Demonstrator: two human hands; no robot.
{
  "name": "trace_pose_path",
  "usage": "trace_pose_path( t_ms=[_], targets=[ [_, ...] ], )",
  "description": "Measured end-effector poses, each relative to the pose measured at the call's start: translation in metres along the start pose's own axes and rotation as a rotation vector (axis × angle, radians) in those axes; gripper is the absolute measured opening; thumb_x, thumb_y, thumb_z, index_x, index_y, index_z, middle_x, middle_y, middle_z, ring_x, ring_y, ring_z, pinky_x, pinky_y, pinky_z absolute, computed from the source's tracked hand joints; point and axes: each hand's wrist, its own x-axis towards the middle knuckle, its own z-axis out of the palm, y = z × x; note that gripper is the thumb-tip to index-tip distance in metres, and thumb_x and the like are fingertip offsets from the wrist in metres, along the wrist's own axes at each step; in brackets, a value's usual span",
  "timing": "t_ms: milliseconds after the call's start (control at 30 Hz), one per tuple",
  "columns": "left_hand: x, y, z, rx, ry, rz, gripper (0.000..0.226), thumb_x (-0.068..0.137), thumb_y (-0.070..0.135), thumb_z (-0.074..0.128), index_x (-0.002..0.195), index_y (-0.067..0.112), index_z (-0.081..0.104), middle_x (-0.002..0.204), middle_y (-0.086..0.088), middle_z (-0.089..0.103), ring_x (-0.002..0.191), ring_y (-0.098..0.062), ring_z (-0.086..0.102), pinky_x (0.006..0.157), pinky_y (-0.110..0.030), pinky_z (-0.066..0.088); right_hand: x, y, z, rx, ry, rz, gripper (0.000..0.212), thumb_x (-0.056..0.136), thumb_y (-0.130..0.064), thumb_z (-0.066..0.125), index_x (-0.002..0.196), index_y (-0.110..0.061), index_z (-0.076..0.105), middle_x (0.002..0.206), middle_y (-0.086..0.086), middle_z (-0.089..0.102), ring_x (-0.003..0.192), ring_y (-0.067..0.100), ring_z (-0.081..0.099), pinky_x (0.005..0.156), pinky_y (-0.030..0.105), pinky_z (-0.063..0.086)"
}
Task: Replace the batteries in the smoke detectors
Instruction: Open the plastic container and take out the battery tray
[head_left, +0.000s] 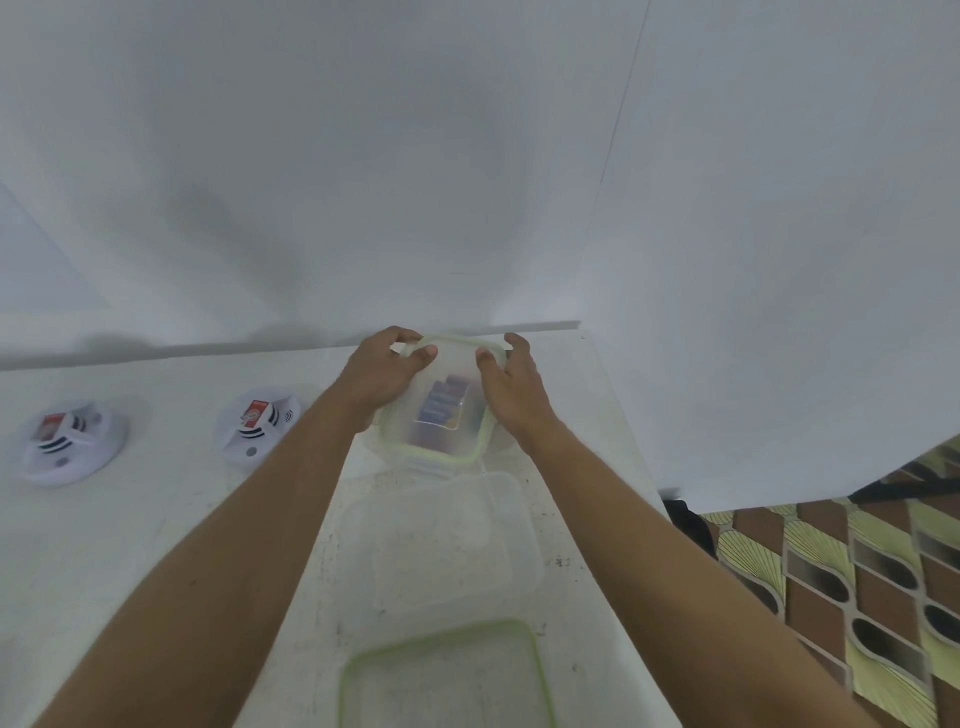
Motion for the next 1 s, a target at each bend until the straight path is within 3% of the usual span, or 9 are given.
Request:
trace_pose_path(
  t_ms=[167, 267, 333, 467, 533, 633, 733, 833, 1000],
  targets=[
    [-0.001, -0.009, -0.004, -0.098, 0.216, -0.147, 0.030, 0.091, 0.036, 0.067, 0.109, 0.014, 0.055, 0.117, -0.015, 0.061, 0.089, -0.023, 0.062, 0.070, -0.039, 0.059, -0.010, -0.001, -0.004, -0.114, -0.005, -0.012, 0.064, 0.100, -0.043, 0.051, 0.152, -0.013, 0.029, 0.151, 0.006, 0.038, 0.131, 0.025, 0.048, 0.106, 0.040, 0.042],
    [-0.014, -0.005, -0.004, -0.271, 0.209, -0.208, 0.043, 0.095, 0.024, 0.063, 0.131, 0.013, 0.041, 0.122, -0.019, 0.056, 0.087, -0.027, 0.069, 0.061, -0.037, 0.060, -0.014, 0.000, -0.003, -0.184, 0.029, -0.041, 0.068, 0.094, -0.048, 0.060, 0.144, -0.010, 0.034, 0.137, 0.006, 0.044, 0.113, 0.023, 0.054, 0.095, 0.043, 0.051],
    [-0.025, -0.002, -0.006, -0.303, 0.142, -0.235, 0.056, 0.095, 0.019, 0.059, 0.144, 0.020, 0.032, 0.108, -0.021, 0.062, 0.073, -0.030, 0.071, 0.060, -0.040, 0.061, -0.014, 0.001, -0.003, -0.213, 0.051, -0.058, 0.064, 0.093, -0.047, 0.063, 0.138, -0.011, 0.037, 0.132, 0.006, 0.043, 0.108, 0.023, 0.054, 0.090, 0.042, 0.052],
    [-0.040, -0.002, -0.015, 0.007, 0.075, -0.202, 0.039, 0.095, 0.033, 0.053, 0.132, 0.021, 0.053, 0.079, -0.015, 0.068, 0.060, -0.026, 0.070, 0.062, -0.038, 0.062, -0.010, 0.003, -0.007, -0.268, 0.014, -0.054, 0.058, 0.094, -0.051, 0.060, 0.143, -0.026, 0.039, 0.141, 0.006, 0.033, 0.127, 0.028, 0.045, 0.095, 0.038, 0.047],
    [-0.041, -0.005, -0.022, 0.161, 0.156, -0.154, 0.044, 0.094, 0.052, 0.053, 0.124, 0.022, 0.062, 0.089, -0.007, 0.070, 0.070, -0.022, 0.070, 0.067, -0.035, 0.061, -0.009, 0.003, -0.011, -0.247, -0.046, -0.035, 0.058, 0.095, -0.052, 0.058, 0.146, -0.033, 0.038, 0.140, 0.007, 0.034, 0.125, 0.029, 0.046, 0.096, 0.038, 0.047],
    [-0.036, -0.009, -0.027, 0.291, 0.213, -0.124, 0.059, 0.089, 0.069, 0.047, 0.118, 0.020, 0.063, 0.106, 0.000, 0.061, 0.075, -0.016, 0.063, 0.083, -0.042, 0.059, -0.010, 0.000, -0.017, -0.189, -0.137, -0.049, 0.058, 0.097, -0.049, 0.058, 0.149, -0.034, 0.038, 0.144, 0.006, 0.035, 0.112, 0.021, 0.049, 0.088, 0.031, 0.044],
    [-0.032, -0.009, -0.027, 0.233, 0.195, -0.089, 0.060, 0.088, 0.070, 0.048, 0.128, 0.026, 0.056, 0.113, 0.000, 0.058, 0.096, -0.022, 0.062, 0.094, -0.040, 0.051, -0.010, 0.000, -0.017, -0.181, -0.175, -0.102, 0.062, 0.098, -0.046, 0.059, 0.153, -0.031, 0.035, 0.152, 0.003, 0.031, 0.127, 0.022, 0.045, 0.100, 0.030, 0.040],
    [-0.033, -0.011, -0.023, 0.228, 0.146, -0.009, 0.051, 0.092, 0.060, 0.052, 0.134, 0.030, 0.052, 0.113, -0.002, 0.057, 0.103, -0.021, 0.054, 0.084, -0.032, 0.043, -0.011, 0.002, -0.014, -0.153, -0.136, -0.108, 0.066, 0.098, -0.043, 0.060, 0.155, -0.026, 0.031, 0.154, 0.002, 0.034, 0.138, 0.022, 0.040, 0.112, 0.034, 0.036],
    [-0.030, -0.019, -0.019, 0.106, 0.137, 0.007, 0.043, 0.089, 0.058, 0.060, 0.124, 0.034, 0.055, 0.107, 0.001, 0.059, 0.089, -0.011, 0.058, 0.070, -0.028, 0.044, -0.013, 0.006, -0.009, -0.118, -0.106, -0.126, 0.065, 0.098, -0.041, 0.060, 0.154, -0.025, 0.031, 0.152, 0.003, 0.036, 0.136, 0.019, 0.040, 0.101, 0.025, 0.032]
  ],
)
